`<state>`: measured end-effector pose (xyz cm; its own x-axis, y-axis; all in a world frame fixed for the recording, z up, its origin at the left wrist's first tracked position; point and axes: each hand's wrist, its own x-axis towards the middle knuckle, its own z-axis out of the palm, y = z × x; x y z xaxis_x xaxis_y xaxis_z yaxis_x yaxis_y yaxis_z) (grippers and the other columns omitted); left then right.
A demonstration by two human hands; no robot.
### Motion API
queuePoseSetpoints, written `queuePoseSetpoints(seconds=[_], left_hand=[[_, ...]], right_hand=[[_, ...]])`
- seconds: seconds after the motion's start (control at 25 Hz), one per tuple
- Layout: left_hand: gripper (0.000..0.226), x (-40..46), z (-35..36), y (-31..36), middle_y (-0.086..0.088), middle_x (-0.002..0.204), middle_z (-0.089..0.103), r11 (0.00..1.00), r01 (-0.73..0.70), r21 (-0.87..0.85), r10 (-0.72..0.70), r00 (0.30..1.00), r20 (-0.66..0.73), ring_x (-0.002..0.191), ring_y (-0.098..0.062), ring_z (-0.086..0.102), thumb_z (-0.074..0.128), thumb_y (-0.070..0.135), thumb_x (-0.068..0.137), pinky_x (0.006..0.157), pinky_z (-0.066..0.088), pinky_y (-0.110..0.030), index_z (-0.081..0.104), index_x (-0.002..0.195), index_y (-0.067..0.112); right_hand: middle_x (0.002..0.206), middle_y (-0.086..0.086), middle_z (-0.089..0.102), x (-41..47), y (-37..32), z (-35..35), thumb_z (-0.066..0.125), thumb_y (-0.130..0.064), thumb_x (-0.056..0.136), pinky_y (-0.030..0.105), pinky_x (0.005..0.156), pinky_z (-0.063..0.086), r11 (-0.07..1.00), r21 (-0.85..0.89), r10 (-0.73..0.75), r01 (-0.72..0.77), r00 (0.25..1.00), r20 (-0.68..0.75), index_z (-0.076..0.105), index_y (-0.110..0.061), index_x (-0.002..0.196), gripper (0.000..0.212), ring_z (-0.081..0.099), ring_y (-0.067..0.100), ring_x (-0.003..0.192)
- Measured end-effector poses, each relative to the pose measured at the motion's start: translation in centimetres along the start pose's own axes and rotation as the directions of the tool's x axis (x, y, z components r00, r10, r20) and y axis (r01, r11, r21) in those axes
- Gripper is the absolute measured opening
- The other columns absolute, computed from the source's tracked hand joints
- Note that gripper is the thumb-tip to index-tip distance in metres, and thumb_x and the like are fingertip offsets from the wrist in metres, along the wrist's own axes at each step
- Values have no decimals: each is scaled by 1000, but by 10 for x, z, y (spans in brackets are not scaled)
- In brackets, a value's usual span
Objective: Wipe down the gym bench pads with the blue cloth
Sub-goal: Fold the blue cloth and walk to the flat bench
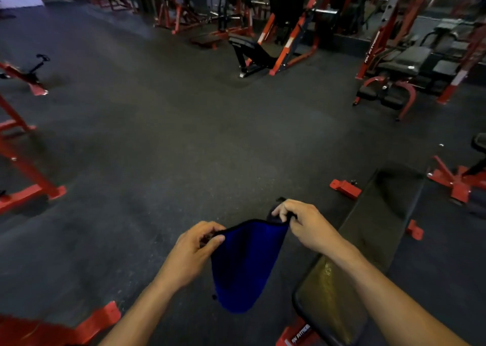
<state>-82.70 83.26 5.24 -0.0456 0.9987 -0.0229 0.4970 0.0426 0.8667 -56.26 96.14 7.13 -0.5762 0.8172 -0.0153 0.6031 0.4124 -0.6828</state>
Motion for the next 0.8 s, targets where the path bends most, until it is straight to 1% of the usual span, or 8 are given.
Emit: queuePoseSetpoints(seconds=[0.08,0.16,0.24,0.32,0.44,0.6,0.72,0.8], left_hand=[[28,25,-6,-6,28,119,60,998,-68,-2,68,997,36,110,2,63,67,26,96,90,54,-23,69,97,53],[15,56,-12,-8,35,138,48,990,-134,32,128,981,148,127,11,50,67,35,93,102,47,-19,70,93,50],[12,87,-18,-3,31,152,37,982,-188,16,180,956,234,137,14,37,63,40,94,107,39,-15,70,97,49],[15,117,-22,4,26,155,37,970,-226,-89,242,931,275,138,12,39,61,27,100,109,42,-20,70,102,38],[15,151,-24,17,15,153,46,954,-165,-252,261,870,418,131,4,53,56,11,104,103,52,-32,70,106,15],[9,184,-19,29,6,141,63,909,-74,-409,313,769,557,108,-13,67,64,0,97,83,55,-26,71,101,-2],[22,204,-19,47,0,120,73,850,50,-525,353,685,637,91,-16,65,78,18,88,77,53,-26,75,100,0],[29,215,-19,61,-6,102,73,821,126,-556,389,590,708,86,-14,64,80,27,85,74,52,-24,76,100,3]], right_hand=[[113,-14,64,12,-10,-9,41,16,80,28,91,46,998,-17,-62,64,992,109,49,-21,71,39,55,-3,113],[112,-9,65,22,-22,-19,41,17,76,24,86,44,996,-16,-86,90,982,170,51,-17,70,35,54,-5,113],[101,-6,69,30,-34,-28,40,18,70,23,83,46,995,-15,-90,95,980,179,51,-14,67,34,59,-3,109],[88,-9,71,37,-44,-37,39,18,69,26,79,50,997,-6,-71,73,984,160,50,-16,62,35,66,3,100],[75,-9,70,47,-55,-49,38,16,66,22,75,46,1000,-4,-27,28,995,95,49,-18,60,36,69,7,83],[66,6,63,51,-74,-61,35,10,59,30,68,46,999,8,41,-41,999,-12,59,-18,65,38,59,8,66],[65,4,60,50,-91,-73,33,16,59,31,69,45,994,32,108,-106,992,-60,63,-17,68,46,57,11,65],[66,3,60,48,-98,-81,33,17,57,31,70,44,987,66,152,-145,982,-115,60,-19,64,46,57,13,67]])
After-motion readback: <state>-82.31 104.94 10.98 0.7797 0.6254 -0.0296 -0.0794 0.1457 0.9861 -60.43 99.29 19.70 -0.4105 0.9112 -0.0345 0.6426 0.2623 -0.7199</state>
